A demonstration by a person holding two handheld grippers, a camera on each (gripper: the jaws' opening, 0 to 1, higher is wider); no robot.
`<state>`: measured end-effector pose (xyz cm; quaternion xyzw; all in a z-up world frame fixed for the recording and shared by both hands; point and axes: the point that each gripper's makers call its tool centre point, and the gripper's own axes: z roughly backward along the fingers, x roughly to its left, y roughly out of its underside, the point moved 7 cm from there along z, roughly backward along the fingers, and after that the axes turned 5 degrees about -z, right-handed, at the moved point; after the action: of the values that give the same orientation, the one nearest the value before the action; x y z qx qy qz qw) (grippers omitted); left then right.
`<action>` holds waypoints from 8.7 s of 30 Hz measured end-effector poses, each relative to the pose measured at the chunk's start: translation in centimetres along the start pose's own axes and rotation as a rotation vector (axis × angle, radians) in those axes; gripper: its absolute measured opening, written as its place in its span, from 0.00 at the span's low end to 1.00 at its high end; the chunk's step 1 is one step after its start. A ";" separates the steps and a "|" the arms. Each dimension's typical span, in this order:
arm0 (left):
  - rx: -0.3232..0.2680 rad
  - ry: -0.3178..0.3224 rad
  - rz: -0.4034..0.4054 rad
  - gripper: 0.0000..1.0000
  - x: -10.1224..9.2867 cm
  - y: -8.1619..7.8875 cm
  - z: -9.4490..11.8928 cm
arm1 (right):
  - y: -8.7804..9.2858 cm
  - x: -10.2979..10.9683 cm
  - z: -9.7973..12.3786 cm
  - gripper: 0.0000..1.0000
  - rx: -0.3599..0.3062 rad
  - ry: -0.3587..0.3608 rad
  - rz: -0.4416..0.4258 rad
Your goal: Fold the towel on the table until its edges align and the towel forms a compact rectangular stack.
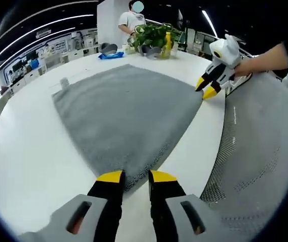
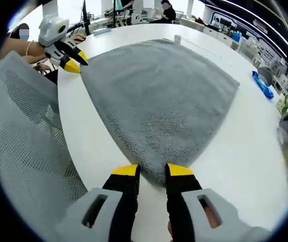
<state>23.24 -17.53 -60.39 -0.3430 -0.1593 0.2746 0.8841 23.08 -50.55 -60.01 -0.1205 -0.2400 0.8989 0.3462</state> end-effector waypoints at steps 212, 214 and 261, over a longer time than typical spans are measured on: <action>0.178 -0.094 0.013 0.01 14.8 -8.3 -9.0 | -6.0 -7.2 -3.9 0.00 0.055 0.192 -0.437; 0.179 -0.087 0.025 0.01 14.9 -8.3 -9.0 | -6.3 -7.1 -3.8 0.00 0.087 0.191 -0.401; 0.254 -0.101 -0.002 0.01 6.4 -6.0 -5.4 | -8.5 -12.8 -5.3 0.00 0.210 0.119 -0.334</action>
<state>33.14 -20.25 -59.52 -0.2139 -0.1680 0.3085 0.9115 39.27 -51.99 -59.51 -0.0953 -0.1409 0.8403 0.5147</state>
